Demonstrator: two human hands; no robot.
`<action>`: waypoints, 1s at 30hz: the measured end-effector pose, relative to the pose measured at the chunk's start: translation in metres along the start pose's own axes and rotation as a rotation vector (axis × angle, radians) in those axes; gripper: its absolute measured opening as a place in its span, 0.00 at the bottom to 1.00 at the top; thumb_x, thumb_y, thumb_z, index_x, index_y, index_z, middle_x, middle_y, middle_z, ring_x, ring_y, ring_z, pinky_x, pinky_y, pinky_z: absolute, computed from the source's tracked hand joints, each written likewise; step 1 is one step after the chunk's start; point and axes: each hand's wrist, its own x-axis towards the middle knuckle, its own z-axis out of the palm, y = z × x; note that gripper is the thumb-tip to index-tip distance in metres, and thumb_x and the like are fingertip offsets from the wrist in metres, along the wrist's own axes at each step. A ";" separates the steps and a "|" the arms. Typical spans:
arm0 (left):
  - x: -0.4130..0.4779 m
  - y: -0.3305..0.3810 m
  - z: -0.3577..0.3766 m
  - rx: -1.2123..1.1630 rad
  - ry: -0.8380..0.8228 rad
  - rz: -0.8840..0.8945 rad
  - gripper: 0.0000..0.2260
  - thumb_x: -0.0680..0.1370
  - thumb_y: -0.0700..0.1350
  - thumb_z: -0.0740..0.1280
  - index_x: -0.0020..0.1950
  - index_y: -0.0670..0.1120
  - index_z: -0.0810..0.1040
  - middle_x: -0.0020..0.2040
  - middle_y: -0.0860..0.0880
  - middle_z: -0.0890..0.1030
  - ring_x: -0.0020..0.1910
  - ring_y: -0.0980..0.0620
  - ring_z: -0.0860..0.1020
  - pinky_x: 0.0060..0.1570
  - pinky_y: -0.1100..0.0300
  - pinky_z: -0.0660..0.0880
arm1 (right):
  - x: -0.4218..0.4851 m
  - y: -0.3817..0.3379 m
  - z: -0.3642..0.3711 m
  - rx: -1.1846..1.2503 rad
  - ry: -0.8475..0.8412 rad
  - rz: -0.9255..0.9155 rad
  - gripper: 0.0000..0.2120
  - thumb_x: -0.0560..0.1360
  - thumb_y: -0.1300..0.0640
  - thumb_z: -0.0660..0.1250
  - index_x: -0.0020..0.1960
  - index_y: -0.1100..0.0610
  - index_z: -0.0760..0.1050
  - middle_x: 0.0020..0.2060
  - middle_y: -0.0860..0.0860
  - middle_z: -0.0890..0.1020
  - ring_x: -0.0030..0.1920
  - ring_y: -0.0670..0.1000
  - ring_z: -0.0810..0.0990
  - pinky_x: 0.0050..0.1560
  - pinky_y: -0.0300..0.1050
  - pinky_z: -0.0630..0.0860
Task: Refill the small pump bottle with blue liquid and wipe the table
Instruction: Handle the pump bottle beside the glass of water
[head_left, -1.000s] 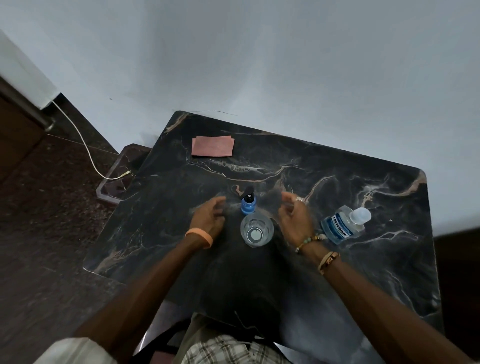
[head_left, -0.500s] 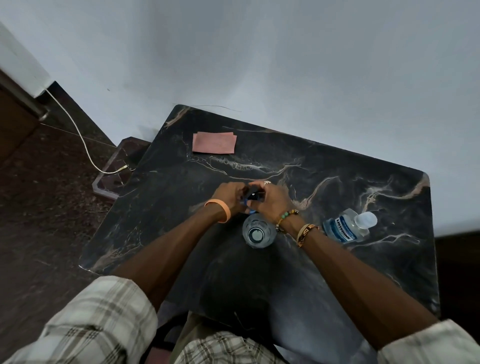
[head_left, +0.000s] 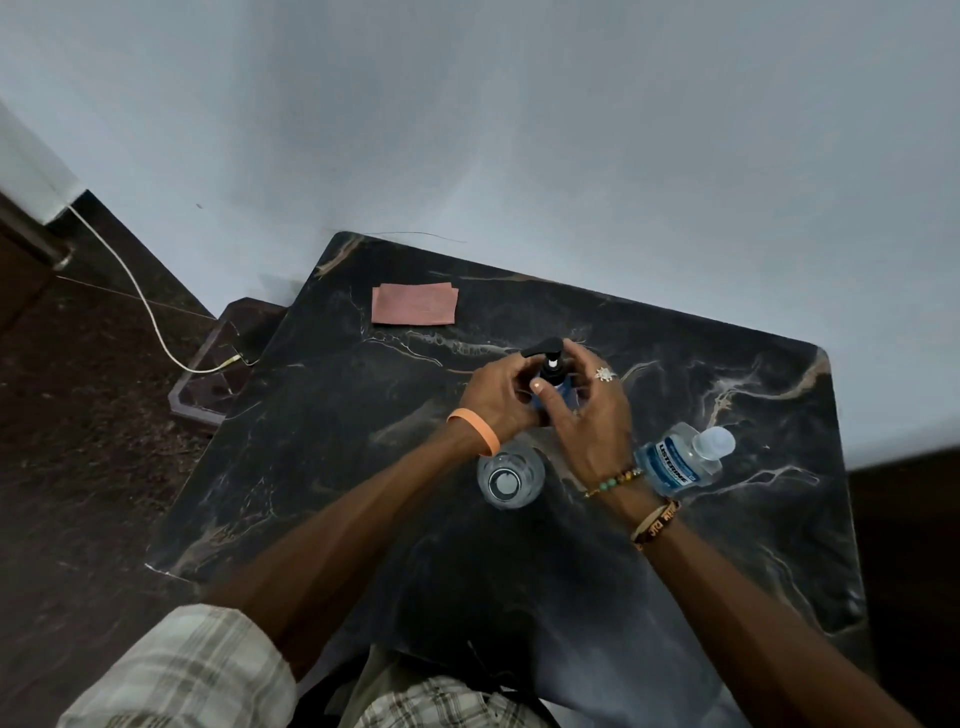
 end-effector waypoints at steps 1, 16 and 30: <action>-0.001 0.004 0.003 -0.056 -0.007 -0.004 0.30 0.60 0.45 0.78 0.61 0.47 0.78 0.54 0.49 0.84 0.53 0.50 0.82 0.55 0.46 0.78 | -0.003 0.001 -0.007 -0.010 0.016 -0.036 0.26 0.74 0.45 0.69 0.69 0.53 0.69 0.61 0.52 0.76 0.59 0.48 0.74 0.59 0.43 0.73; -0.027 0.031 0.016 -0.302 -0.147 -0.007 0.31 0.57 0.32 0.80 0.55 0.43 0.70 0.52 0.40 0.81 0.51 0.39 0.81 0.50 0.42 0.80 | -0.028 0.005 -0.042 0.170 -0.131 -0.119 0.20 0.76 0.43 0.66 0.66 0.42 0.66 0.54 0.29 0.75 0.56 0.32 0.75 0.53 0.24 0.70; -0.068 -0.037 -0.011 0.458 -0.225 -0.045 0.60 0.54 0.59 0.82 0.78 0.52 0.51 0.78 0.49 0.57 0.76 0.49 0.56 0.74 0.49 0.58 | -0.068 0.023 -0.032 -0.050 -0.308 -0.167 0.43 0.73 0.54 0.71 0.78 0.44 0.48 0.71 0.47 0.67 0.64 0.38 0.70 0.63 0.35 0.68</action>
